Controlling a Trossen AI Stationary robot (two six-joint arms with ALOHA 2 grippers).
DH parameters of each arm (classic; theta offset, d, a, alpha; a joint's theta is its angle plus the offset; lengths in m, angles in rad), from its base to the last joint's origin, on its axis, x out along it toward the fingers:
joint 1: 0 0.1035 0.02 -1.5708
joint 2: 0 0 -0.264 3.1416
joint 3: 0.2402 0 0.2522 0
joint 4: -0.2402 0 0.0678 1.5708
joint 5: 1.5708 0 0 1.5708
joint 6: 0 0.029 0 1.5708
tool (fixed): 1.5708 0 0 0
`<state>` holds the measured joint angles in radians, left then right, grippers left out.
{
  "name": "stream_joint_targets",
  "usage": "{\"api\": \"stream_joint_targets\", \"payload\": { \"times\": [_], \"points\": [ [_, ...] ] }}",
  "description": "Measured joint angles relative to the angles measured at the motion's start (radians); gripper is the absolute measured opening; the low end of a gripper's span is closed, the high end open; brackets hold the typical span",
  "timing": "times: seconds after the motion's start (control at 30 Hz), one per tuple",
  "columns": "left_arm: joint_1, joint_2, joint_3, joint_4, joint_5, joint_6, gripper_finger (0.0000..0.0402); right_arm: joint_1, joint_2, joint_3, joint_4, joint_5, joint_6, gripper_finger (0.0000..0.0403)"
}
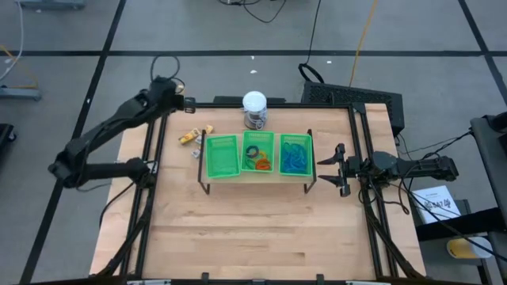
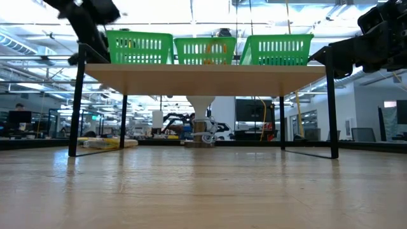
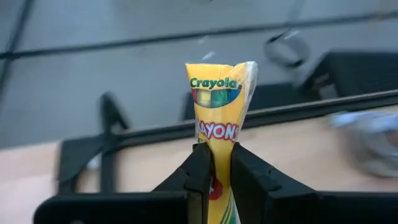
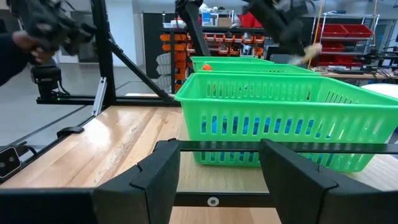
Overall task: Pick & Place Office Desk Supplies
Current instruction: Put the crayon box into the left green bin on the shelf
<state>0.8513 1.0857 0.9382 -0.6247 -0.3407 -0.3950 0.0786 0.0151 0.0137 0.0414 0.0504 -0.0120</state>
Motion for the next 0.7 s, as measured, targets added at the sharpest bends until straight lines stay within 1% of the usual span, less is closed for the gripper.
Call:
{"api": "stream_joint_targets", "payload": {
  "times": [0.13,0.3,0.5,0.7],
  "points": [
    [-0.056,-0.119,0.0,0.074,0.097,-0.002,0.0051,0.0,0.0,0.0,0.0,0.0,0.0,0.0212],
    [-0.15,-0.202,0.0,0.193,0.221,-0.002,0.0051,0.0,0.0,0.0,0.0,0.0,0.0,0.0212],
    [-0.278,-0.218,0.0,0.299,0.331,0.02,0.0051,0.0,0.0,0.0,0.0,0.0,0.0,0.0212],
    [-0.408,-0.197,0.0,0.315,0.4,0.02,0.0051,0.0,0.0,0.0,0.0,0.0,0.0,0.0212]
  ]
}}
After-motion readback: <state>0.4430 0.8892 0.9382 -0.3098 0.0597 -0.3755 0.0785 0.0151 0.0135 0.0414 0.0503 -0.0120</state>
